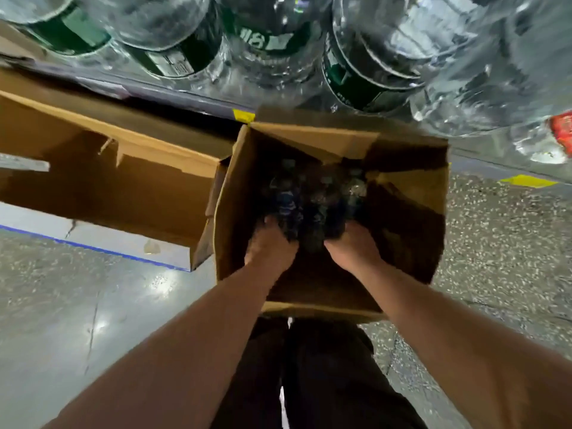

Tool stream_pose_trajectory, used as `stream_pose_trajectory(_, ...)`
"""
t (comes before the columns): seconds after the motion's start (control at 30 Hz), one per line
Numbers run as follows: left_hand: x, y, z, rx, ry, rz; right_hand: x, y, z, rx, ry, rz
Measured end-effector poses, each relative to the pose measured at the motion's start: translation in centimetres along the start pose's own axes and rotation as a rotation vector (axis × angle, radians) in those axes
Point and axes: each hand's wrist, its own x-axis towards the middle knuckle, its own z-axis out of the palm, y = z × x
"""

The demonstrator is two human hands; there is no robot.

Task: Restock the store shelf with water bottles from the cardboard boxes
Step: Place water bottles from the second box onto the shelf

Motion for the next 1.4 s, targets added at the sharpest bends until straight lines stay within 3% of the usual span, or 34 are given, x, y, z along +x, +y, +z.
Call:
stream_pose_trajectory(0.13,5.2,-0.4,2.7,-0.301,0.118,-0.063,4.7,2.0,2.3,0.201,0.145,0.080)
stream_pose_trajectory(0.27,7.3,-0.7,4.7,-0.333,0.181,-0.028,8.6,3.6,2.9,0.346,0.034,0.274)
stream_pose_trajectory(0.4,8.5,-1.0,5.8,-0.438,0.199,-0.029,9.9,4.1,4.3,0.356,0.081,0.253)
stream_pose_trajectory(0.7,9.1,-1.0,5.7,-0.554,0.197,-0.099,10.9,4.8,6.3,0.717,0.160,0.298)
stream_pose_trajectory(0.87,9.4,-1.0,5.8,-0.569,0.164,-0.106,11.1,5.8,5.4,0.846,0.025,0.394)
stream_pose_trajectory(1.07,9.6,-0.9,5.5,-0.636,0.113,-0.134,11.5,5.0,2.6,0.908,-0.263,0.416)
stream_pose_trajectory(1.4,3.0,-1.0,1.8,-0.620,0.012,-0.145,4.5,3.3,-0.7,0.803,-0.230,0.418)
